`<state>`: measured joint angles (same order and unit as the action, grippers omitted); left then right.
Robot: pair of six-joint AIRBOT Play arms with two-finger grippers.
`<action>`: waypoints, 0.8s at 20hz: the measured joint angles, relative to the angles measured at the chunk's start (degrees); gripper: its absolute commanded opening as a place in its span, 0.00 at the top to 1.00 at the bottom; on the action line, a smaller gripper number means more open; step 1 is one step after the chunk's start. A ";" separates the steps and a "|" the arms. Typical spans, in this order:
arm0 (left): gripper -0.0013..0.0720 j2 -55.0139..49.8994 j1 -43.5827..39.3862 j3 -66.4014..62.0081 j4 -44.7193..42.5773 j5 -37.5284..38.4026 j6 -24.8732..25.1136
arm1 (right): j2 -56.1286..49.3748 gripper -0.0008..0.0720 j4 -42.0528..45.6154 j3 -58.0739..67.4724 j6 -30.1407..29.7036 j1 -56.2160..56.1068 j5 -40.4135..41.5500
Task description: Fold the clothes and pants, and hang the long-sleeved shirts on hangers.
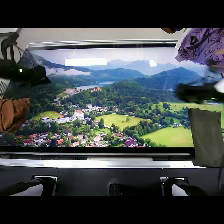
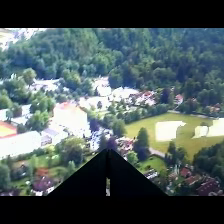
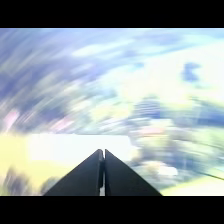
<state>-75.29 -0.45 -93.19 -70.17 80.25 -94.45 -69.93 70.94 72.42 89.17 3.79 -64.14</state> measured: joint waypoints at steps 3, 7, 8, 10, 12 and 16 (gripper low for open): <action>0.96 9.64 -0.24 13.07 -1.64 -4.70 0.24 | 0.00 0.93 3.76 0.22 -2.10 -14.80 0.57; 0.96 19.26 -0.28 23.78 -4.13 -8.28 0.39 | 0.00 0.93 8.07 0.28 -1.90 -26.91 1.25; 0.96 20.59 -0.28 25.00 -4.50 -8.52 0.39 | 0.00 0.93 8.55 0.31 -1.57 -28.46 1.36; 0.96 22.29 -0.28 26.67 -5.09 -9.07 0.39 | 0.00 0.93 9.38 0.31 -0.35 -30.32 1.36; 0.96 23.12 -0.31 27.52 -5.44 -9.44 0.37 | 0.00 0.93 9.68 0.31 0.72 -31.23 1.33; 0.96 23.76 -0.31 28.20 -5.84 -9.73 0.37 | 0.00 0.93 10.21 0.31 1.75 -32.00 1.22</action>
<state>-51.53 -0.75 -64.99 -76.01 70.52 -94.08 -69.93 81.14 72.73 90.91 -28.21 -62.92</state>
